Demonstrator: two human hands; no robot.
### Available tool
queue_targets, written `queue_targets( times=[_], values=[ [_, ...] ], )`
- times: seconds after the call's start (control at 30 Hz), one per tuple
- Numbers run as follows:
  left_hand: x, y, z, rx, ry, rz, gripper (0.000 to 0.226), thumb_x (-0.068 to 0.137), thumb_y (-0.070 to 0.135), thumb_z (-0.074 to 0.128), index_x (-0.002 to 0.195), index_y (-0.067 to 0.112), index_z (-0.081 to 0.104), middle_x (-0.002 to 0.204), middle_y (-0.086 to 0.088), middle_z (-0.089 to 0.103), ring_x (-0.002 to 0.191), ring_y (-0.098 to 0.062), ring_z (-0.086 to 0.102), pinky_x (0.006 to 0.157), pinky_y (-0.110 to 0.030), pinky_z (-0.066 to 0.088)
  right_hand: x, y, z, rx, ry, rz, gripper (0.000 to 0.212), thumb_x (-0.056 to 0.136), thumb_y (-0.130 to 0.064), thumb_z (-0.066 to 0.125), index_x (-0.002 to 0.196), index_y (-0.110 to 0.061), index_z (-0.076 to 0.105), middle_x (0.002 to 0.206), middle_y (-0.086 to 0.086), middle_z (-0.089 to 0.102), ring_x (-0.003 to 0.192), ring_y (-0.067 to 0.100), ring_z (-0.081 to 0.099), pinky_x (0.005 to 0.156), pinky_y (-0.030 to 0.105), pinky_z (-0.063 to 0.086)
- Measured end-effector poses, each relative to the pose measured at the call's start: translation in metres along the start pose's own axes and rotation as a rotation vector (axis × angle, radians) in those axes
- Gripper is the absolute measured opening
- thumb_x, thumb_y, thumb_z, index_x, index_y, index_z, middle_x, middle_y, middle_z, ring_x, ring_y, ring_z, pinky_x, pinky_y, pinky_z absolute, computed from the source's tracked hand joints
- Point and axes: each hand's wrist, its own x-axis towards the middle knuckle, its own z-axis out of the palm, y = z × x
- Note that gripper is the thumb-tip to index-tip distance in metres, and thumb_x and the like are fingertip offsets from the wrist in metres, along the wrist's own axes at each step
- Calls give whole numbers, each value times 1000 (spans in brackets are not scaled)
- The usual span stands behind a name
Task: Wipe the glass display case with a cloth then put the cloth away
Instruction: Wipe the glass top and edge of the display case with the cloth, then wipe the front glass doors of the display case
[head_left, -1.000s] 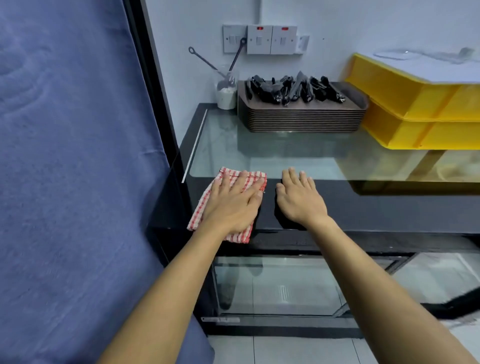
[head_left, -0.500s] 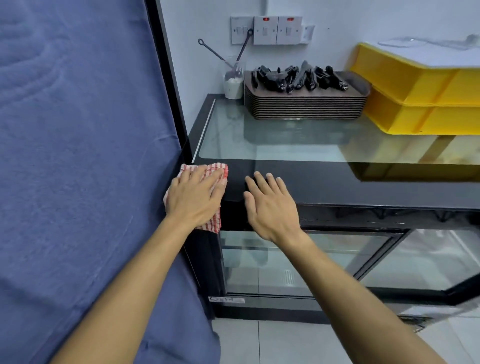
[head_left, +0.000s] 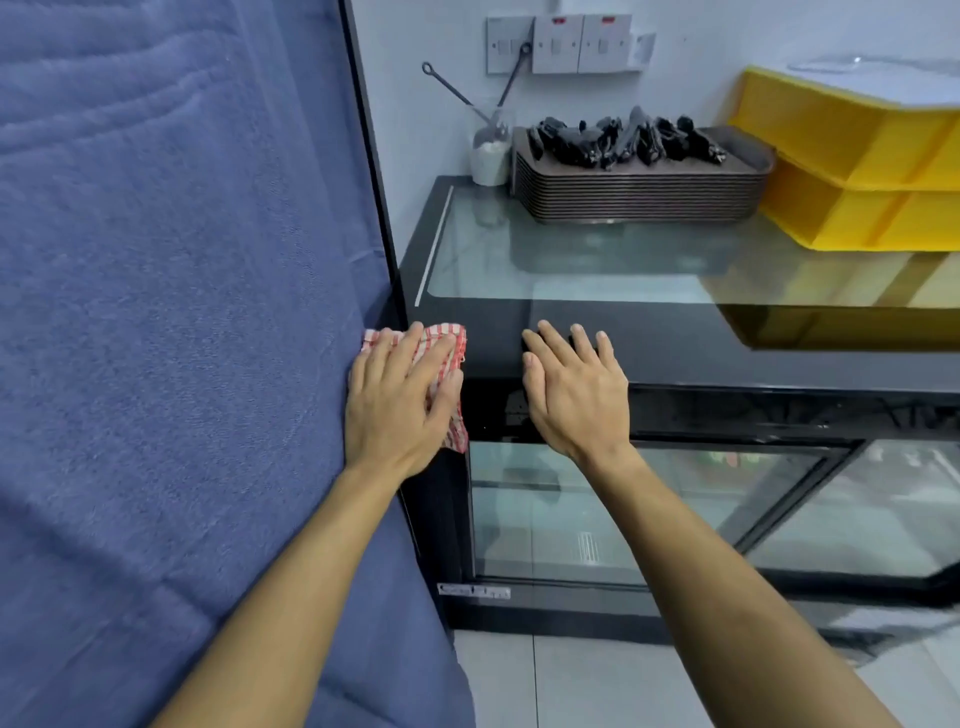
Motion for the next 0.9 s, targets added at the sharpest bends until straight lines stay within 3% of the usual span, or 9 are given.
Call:
queue_targets(
  times=[0.13,0.2,0.27,0.37,0.43,0.6,0.67,0.73,0.9],
  values=[
    [3,-1,47,-23,375,15,48,107,43,35,135,18,65,149,-13,56,137,-40,48,120,-59,29,-7,14,13,14,203,-137,48,111,-38,30,133,-18,68,137,-1,68,123,37,62,108,52,43],
    [8,-5,77,-32,578,34,47,105,38,38,141,17,59,151,-15,52,142,-43,41,122,-62,24,-10,23,27,-23,332,-216,45,110,-36,36,140,-17,64,142,2,65,125,37,61,111,53,42],
    [4,-8,102,-15,706,74,53,106,36,35,156,19,43,163,-14,37,153,-44,25,125,-64,14,-12,30,40,-103,441,-304,50,110,-36,40,153,-13,51,157,8,52,140,39,51,121,57,32],
    [-16,-9,135,-33,721,113,61,109,38,26,167,26,11,175,-6,-3,160,-36,-5,128,-57,-3,-30,34,67,-171,542,-397,62,109,-38,44,163,-9,31,170,12,27,158,33,25,129,52,19],
    [-20,-13,144,-48,705,150,64,108,38,26,167,29,3,174,-4,-15,160,-34,-13,128,-52,-10,-44,36,88,-192,571,-409,66,109,-40,46,164,-10,27,172,12,20,160,31,17,131,49,15],
    [5,-9,110,-17,830,224,66,104,28,37,165,9,17,172,-19,7,160,-38,-5,129,-49,-9,-46,42,108,-207,676,-406,64,111,-40,38,166,-12,22,173,10,18,161,30,14,131,50,13],
    [1,-4,111,-38,886,264,65,104,21,41,163,2,22,172,-12,4,160,-27,-12,129,-48,-8,-47,42,113,-197,730,-402,62,112,-40,36,166,-13,22,173,9,18,160,30,15,130,51,16],
    [-12,-9,131,-40,875,267,65,105,23,39,163,2,20,172,-18,5,159,-23,-15,129,-47,-10,-51,43,121,-193,781,-379,60,112,-39,35,166,-13,23,173,9,20,160,31,17,130,52,17],
    [-36,-42,161,98,811,265,69,104,37,33,166,11,17,172,-22,7,160,-41,-1,129,-47,-9,-68,45,145,-172,836,-336,59,112,-36,33,165,-11,26,172,11,21,160,34,16,130,52,13]
  ],
)
